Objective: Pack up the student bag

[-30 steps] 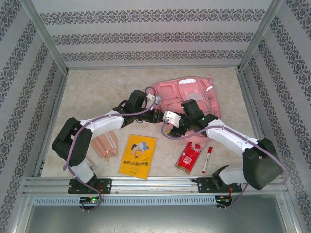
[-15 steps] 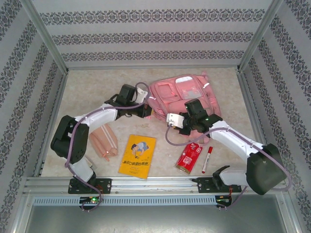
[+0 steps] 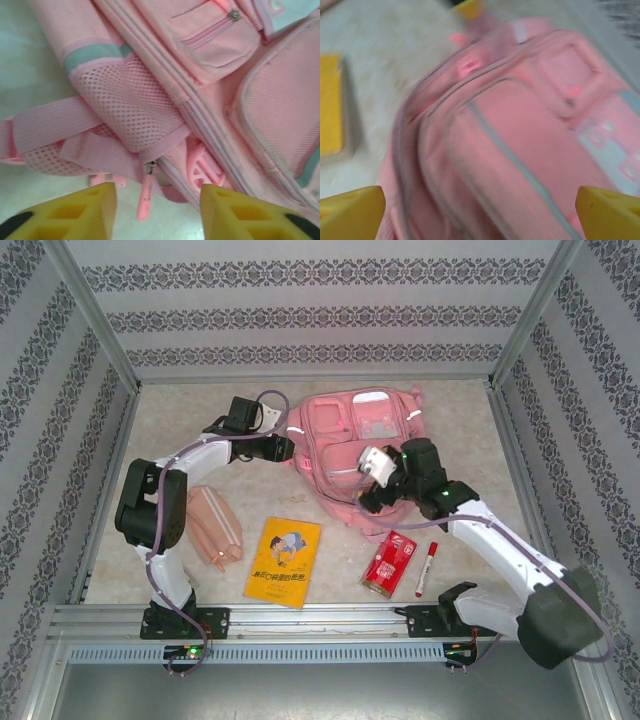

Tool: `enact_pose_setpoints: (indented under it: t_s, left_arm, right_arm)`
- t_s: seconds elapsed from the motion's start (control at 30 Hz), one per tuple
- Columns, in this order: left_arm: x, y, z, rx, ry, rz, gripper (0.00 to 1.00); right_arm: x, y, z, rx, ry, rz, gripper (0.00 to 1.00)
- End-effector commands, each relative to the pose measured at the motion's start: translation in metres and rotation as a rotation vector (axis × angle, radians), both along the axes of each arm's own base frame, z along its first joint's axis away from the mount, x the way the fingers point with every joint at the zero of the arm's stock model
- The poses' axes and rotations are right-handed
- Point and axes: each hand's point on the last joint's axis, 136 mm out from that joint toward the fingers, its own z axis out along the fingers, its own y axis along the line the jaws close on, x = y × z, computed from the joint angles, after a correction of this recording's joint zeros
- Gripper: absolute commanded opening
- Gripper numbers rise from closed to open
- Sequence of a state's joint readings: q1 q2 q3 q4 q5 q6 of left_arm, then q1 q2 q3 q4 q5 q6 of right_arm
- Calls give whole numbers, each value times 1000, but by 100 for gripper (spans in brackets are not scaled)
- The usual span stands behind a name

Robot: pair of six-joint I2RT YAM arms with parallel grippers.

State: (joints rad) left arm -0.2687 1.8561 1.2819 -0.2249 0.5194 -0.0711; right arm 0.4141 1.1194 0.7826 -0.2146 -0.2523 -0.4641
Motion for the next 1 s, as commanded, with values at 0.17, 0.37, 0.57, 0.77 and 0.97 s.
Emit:
enact_pose_setpoints:
  t_s: [0.17, 0.37, 0.57, 0.77, 0.97]
  left_arm:
    - [-41, -67, 70, 36, -210, -359, 56]
    - [-58, -118, 67, 157, -295, -538, 61]
    - [-78, -158, 27, 296, -300, -769, 75]
    - [-58, -170, -5, 448, -293, -749, 78]
    - [-49, -175, -32, 504, -278, -747, 86]
  right_arm:
    - [11, -113, 12, 538, 467, -939, 98]
    - [-14, -134, -24, 457, 664, -1112, 98]
    - [-48, -149, -61, 397, 824, -1290, 98]
    - [-58, -147, -72, 378, 865, -1286, 97]
    - [-52, -132, -71, 444, 910, -1224, 91]
